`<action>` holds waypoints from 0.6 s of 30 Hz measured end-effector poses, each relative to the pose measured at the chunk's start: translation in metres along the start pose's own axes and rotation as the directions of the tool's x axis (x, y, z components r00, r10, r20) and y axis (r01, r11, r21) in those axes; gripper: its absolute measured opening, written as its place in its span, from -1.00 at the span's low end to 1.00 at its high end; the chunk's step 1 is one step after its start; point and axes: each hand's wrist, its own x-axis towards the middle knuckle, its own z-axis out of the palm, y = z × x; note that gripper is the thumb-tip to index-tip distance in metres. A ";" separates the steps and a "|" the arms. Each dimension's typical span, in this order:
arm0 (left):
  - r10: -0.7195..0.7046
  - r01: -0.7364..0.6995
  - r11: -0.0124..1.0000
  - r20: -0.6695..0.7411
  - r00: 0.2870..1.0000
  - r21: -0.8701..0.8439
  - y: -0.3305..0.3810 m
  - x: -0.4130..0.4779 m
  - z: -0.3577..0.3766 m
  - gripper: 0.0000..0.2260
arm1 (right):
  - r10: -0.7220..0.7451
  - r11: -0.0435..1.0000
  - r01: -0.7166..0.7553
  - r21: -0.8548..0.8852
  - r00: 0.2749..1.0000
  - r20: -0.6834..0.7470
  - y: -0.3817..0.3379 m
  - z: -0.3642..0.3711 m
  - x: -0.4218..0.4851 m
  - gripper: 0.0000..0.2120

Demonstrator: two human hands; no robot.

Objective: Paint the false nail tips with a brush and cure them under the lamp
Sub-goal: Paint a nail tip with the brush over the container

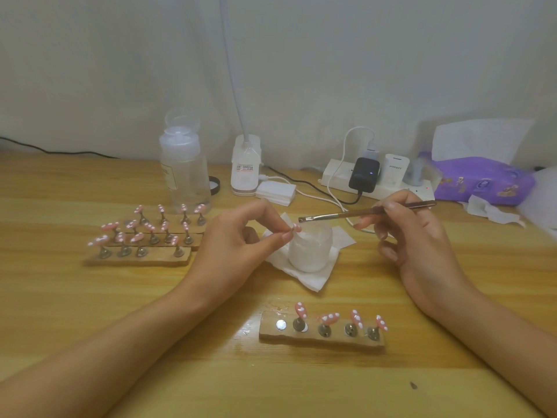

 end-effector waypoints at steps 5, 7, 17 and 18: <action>-0.028 0.028 1.000 -0.003 1.000 0.008 -0.001 0.000 0.000 -0.92 | 0.002 0.999 -0.002 -0.038 1.000 0.000 0.001 0.000 0.000 -0.77; -0.032 0.032 0.999 0.001 0.999 0.016 -0.001 -0.001 0.000 -0.92 | 0.012 1.000 -0.013 -0.015 0.999 -0.032 0.000 -0.001 0.000 -0.76; -0.060 0.060 0.998 0.005 0.998 0.017 0.000 0.000 0.000 -0.91 | -0.054 0.998 0.053 -0.026 0.998 -0.021 -0.001 0.000 -0.001 -0.73; -0.060 0.060 0.998 0.005 0.998 0.018 0.000 0.000 0.000 -0.92 | -0.074 0.997 0.074 -0.024 0.997 0.007 -0.001 0.001 -0.002 -0.75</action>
